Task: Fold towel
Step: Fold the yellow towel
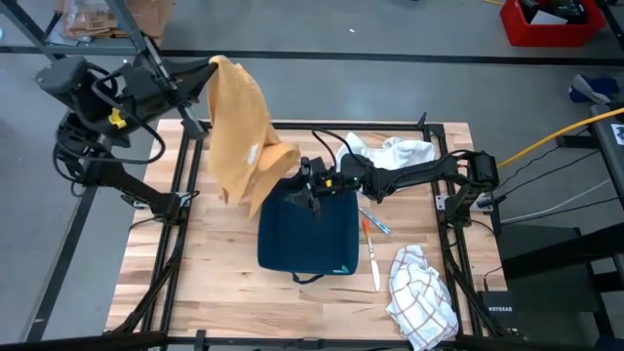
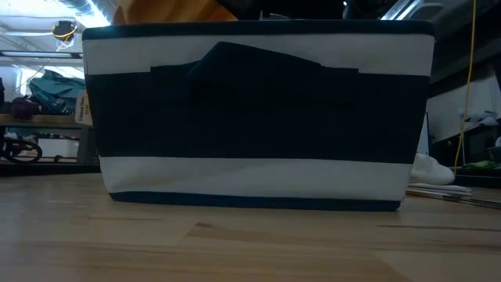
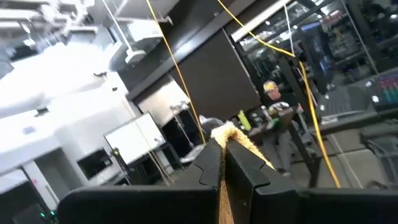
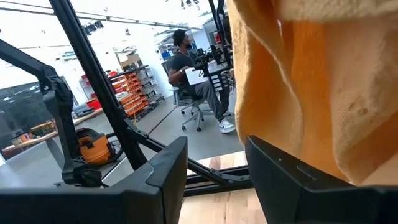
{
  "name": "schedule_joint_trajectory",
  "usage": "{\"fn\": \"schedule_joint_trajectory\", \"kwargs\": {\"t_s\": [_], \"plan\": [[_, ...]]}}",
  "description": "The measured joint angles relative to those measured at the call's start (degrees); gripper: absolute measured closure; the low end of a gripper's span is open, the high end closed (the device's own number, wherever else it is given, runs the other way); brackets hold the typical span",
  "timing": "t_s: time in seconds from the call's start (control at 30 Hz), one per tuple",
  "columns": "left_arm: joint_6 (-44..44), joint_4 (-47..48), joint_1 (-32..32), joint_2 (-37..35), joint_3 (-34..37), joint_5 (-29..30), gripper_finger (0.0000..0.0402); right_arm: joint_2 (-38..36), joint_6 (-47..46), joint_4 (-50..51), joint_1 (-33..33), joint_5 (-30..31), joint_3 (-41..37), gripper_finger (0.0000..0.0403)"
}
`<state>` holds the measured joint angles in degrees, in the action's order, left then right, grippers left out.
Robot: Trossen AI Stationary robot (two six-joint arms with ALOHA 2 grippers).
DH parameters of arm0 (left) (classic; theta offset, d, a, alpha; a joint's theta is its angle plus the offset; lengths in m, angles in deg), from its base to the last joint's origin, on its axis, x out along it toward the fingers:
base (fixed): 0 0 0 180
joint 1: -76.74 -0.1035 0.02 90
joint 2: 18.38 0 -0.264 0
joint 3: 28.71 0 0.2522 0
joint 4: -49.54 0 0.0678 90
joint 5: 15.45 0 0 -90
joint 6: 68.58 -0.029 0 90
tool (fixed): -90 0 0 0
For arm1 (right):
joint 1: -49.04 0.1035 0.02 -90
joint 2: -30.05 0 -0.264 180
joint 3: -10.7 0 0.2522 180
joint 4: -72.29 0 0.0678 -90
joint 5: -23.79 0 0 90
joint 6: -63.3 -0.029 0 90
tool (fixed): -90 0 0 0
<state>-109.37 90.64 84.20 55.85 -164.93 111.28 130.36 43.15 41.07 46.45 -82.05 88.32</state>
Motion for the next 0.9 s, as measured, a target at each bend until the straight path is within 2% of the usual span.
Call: {"fn": "schedule_joint_trajectory", "kwargs": {"t_s": [0.37, 0.53, 0.7, 0.9], "plan": [[-9.31, -15.91, 0.0, 4.55, 0.0, -0.02, 0.0401, 0.0, 6.57, 0.04, 0.36, 0.0, 0.0, 0.0235], [-12.17, -22.55, 0.0, 6.33, 0.02, -0.06, 0.0401, 0.0, 14.19, 0.06, 2.12, 1.28, 0.0, 0.0235], [-13.87, -26.85, 0.0, 7.57, 0.02, -0.29, 0.0401, 0.0, 21.82, 0.18, 4.72, 6.31, 0.0, 0.0235], [-13.71, -27.1, 0.01, 8.79, 0.02, -1.4, 0.0401, 0.0, 23.68, 0.74, 5.35, 11.97, 0.0, 0.0235]]}}
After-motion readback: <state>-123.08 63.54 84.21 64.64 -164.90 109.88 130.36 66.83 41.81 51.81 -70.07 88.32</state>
